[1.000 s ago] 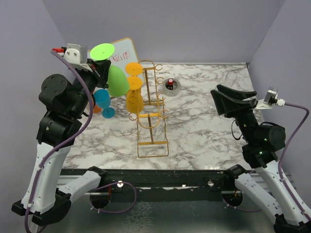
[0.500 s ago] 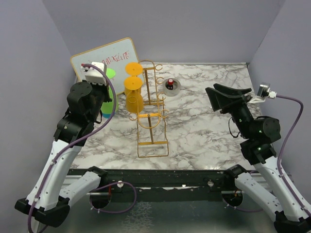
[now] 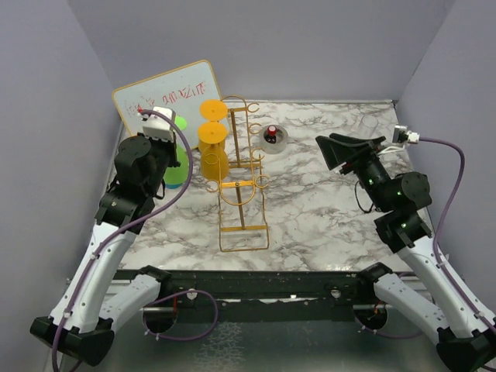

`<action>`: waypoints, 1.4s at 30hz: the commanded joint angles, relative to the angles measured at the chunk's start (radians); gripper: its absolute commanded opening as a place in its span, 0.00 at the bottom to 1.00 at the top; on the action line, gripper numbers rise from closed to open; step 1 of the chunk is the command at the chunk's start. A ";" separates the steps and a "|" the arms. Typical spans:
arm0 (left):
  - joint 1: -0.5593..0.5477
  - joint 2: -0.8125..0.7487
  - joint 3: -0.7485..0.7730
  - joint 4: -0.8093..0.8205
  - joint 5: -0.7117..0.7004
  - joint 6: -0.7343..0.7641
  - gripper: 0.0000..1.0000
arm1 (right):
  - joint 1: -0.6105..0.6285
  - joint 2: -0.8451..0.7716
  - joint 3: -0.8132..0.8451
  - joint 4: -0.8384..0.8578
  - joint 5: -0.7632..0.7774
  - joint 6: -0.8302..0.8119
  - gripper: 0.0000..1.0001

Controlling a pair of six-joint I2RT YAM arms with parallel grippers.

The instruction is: Place the wine glass upside down on the wine glass rack

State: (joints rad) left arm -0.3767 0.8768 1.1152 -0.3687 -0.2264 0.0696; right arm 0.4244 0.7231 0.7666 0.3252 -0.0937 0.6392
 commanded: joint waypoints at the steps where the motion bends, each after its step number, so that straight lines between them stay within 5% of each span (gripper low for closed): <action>1: 0.066 0.009 -0.043 0.091 0.114 -0.026 0.00 | 0.004 0.020 0.037 -0.011 -0.003 0.014 0.74; 8: 0.233 -0.016 -0.073 0.253 0.400 -0.050 0.00 | 0.004 0.028 0.029 -0.004 -0.009 0.039 0.74; 15: 0.250 -0.141 -0.179 0.274 0.653 -0.007 0.00 | 0.004 -0.011 0.030 -0.018 -0.010 0.031 0.74; 27: 0.251 -0.102 -0.158 0.068 0.806 0.121 0.00 | 0.004 -0.045 0.016 -0.025 -0.002 0.039 0.74; 42: 0.251 -0.134 -0.205 0.081 0.945 0.163 0.00 | 0.004 -0.052 0.000 -0.021 0.008 0.037 0.74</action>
State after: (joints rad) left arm -0.1318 0.7612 0.9321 -0.2974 0.6514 0.2066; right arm 0.4244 0.6857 0.7677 0.3115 -0.0940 0.6731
